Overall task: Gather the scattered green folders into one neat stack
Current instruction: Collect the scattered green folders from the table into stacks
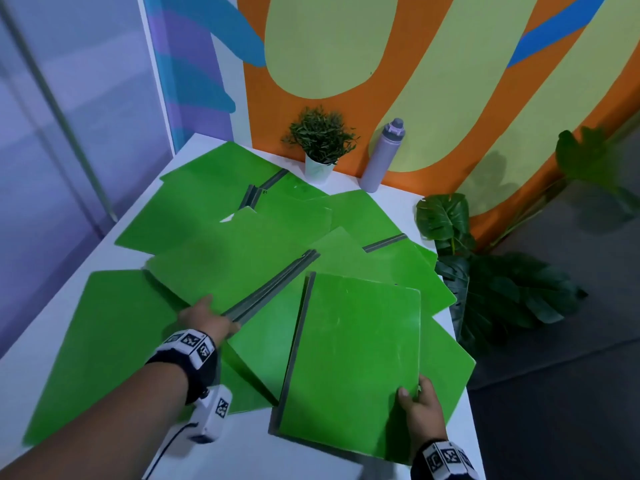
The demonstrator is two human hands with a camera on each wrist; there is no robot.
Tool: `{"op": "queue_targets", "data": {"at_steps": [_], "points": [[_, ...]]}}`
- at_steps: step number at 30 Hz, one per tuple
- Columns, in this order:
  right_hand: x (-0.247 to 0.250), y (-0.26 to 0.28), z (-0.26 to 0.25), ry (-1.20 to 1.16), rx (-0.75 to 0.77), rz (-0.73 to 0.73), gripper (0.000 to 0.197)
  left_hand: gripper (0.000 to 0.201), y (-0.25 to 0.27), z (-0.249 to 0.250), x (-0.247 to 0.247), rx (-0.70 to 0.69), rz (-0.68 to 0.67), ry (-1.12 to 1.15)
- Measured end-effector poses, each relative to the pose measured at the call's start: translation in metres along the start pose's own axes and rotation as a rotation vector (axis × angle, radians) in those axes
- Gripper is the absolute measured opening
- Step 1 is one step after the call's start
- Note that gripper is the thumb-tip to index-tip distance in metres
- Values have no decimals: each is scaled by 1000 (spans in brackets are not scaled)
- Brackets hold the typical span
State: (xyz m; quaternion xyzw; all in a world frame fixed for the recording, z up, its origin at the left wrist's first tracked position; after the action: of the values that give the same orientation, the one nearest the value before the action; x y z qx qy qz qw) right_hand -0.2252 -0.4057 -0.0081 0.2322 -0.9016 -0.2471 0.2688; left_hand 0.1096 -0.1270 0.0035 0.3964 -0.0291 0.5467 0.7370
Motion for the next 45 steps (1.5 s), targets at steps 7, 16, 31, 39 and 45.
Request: {"op": "queue_targets", "data": {"at_steps": [7, 16, 31, 39, 45], "points": [[-34, 15, -14, -43, -23, -97, 63, 45, 17, -23, 72, -145, 252, -181], [-48, 29, -59, -121, 38, -119, 62, 28, 29, 6, 115, -194, 331, 80], [-54, 25, -71, -131, 116, -98, 62, 7, 51, 57, 165, -468, 596, -430], [-59, 29, -85, -375, 70, -170, 64, 14, 73, 88, 173, -538, 511, 92], [-79, 24, -75, -336, 55, -250, 67, 10, 54, 36, 95, -162, -84, 479]]}}
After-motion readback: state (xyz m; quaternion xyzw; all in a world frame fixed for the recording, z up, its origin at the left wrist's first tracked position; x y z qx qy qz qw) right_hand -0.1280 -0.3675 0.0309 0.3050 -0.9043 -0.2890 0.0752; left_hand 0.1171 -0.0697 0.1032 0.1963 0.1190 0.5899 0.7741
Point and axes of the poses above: each hand's wrist, its own y-axis away from the middle knuckle, its own x-axis out of the back of the hand, z = x × y, the point moved 8 cm from there along -y, towards the middle knuckle, and after that the axes turned 2 degrees about -x, right-handed, at the moved point
